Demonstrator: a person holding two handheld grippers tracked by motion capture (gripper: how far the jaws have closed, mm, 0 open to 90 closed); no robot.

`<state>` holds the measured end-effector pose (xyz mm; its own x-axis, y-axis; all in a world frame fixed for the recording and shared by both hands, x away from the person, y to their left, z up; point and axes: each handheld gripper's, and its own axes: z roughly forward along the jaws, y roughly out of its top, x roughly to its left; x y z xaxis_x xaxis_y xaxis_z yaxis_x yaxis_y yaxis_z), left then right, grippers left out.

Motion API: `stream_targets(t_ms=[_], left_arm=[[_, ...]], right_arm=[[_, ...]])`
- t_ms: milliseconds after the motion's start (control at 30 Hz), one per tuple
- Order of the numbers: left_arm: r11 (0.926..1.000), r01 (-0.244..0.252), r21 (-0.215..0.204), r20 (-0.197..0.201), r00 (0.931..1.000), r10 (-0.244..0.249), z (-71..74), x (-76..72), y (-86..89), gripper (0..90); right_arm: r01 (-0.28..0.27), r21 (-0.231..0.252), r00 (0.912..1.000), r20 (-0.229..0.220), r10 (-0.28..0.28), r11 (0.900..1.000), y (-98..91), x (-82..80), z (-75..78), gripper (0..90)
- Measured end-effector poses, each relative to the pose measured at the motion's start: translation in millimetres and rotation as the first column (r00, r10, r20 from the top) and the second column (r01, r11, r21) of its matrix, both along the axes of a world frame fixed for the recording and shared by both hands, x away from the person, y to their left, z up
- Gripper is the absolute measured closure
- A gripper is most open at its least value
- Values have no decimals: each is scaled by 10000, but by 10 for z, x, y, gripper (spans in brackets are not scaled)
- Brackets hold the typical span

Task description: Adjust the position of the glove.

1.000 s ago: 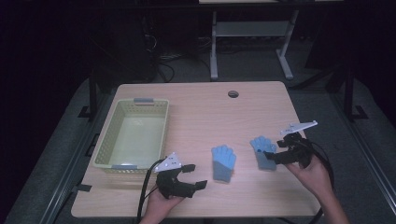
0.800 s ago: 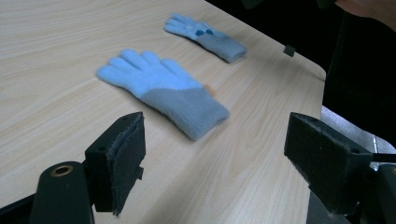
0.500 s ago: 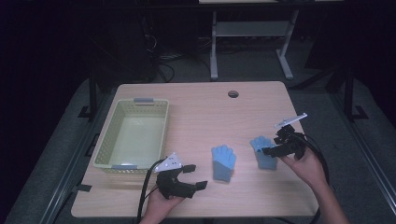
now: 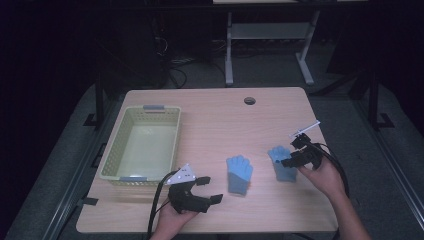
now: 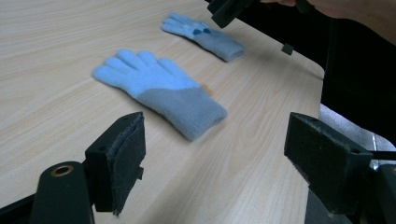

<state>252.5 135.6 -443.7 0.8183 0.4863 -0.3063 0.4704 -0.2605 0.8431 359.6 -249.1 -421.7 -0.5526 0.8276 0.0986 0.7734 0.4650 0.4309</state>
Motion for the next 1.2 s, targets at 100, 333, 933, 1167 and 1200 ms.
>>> stream_targets(t_ms=[100, 333, 933, 1167, 1200], left_arm=[[10000, -50, -31, -19, 10000, 50, 1, 0, 11, 202], [10000, -52, -52, 14, 10000, 52, 12, 1, 18, 202], [10000, -74, -57, 54, 10000, 75, 26, -6, 23, 203], [10000, -65, -51, 27, 10000, 65, 17, -3, 28, 204], [9999, -89, -82, 18, 10000, 89, 20, -5, 28, 204]], right_arm=[[109, -119, 9996, -261, -112, 9999, 11, 24, -51, 486], [84, -318, 9980, -621, -104, 9995, 38, 38, -167, 513], [282, -731, 9980, -546, -322, 9969, 115, -1, -211, 750], [543, -729, 9967, -563, -585, 9959, 139, -1, -196, 815], [533, -735, 9970, -530, -573, 9959, 140, -3, -193, 816]])
